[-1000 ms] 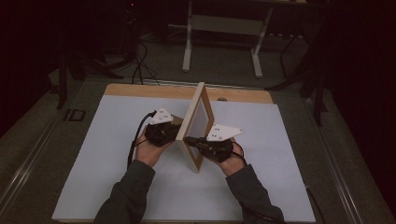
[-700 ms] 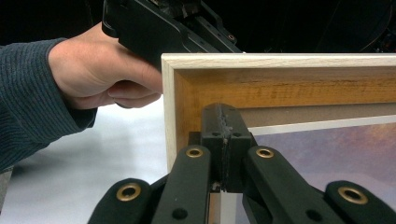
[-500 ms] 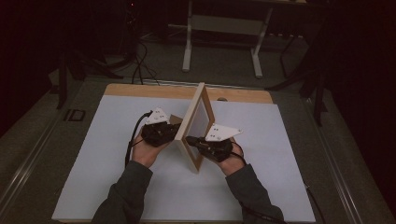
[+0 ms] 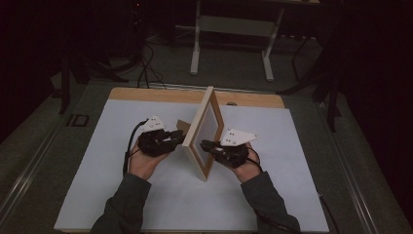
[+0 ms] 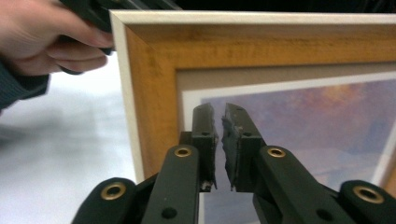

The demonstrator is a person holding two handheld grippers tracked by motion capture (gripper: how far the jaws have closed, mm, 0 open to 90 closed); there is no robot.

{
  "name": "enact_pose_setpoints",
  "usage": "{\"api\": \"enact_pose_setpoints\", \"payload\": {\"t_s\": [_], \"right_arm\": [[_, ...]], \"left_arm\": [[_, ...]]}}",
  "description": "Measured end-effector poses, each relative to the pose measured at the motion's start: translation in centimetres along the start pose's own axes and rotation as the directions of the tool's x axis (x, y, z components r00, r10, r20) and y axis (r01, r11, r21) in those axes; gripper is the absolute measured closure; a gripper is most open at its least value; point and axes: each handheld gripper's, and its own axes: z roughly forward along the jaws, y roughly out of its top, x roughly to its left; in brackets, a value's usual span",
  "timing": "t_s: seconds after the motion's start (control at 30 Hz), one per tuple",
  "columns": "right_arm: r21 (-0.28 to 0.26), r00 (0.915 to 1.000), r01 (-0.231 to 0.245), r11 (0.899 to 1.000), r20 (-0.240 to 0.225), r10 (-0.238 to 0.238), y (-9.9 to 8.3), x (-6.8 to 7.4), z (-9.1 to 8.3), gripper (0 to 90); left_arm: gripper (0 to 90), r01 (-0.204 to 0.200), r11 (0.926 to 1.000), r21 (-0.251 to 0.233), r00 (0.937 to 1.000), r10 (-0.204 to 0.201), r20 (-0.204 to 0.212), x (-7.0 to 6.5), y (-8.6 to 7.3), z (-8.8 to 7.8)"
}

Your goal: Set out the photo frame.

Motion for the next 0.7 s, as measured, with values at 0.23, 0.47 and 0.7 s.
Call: {"api": "enact_pose_setpoints", "payload": {"t_s": [0.23, 0.47, 0.7], "right_arm": [[0.019, 0.9995, -0.010, 1.000, 0.030, 0.009, -0.5, -0.5, -0.2, 74.3], [0.024, 0.9989, -0.019, 1.000, 0.044, 0.018, -0.8, -0.7, -0.4, 69.4], [0.026, 0.9981, -0.040, 0.999, 0.048, 0.038, -1.0, -0.9, -0.4, 63.5]], "left_arm": [[63.3, 0.011, 0.9998, 0.017, 0.9996, -0.011, 0.025, -0.1, -0.8, -0.7], [56.3, 0.005, 0.9999, 0.016, 0.9991, -0.005, 0.042, -0.7, -1.6, -1.5], [49.1, -0.011, 0.9996, 0.026, 0.9985, 0.010, 0.054, -1.4, -2.1, -1.8]]}}
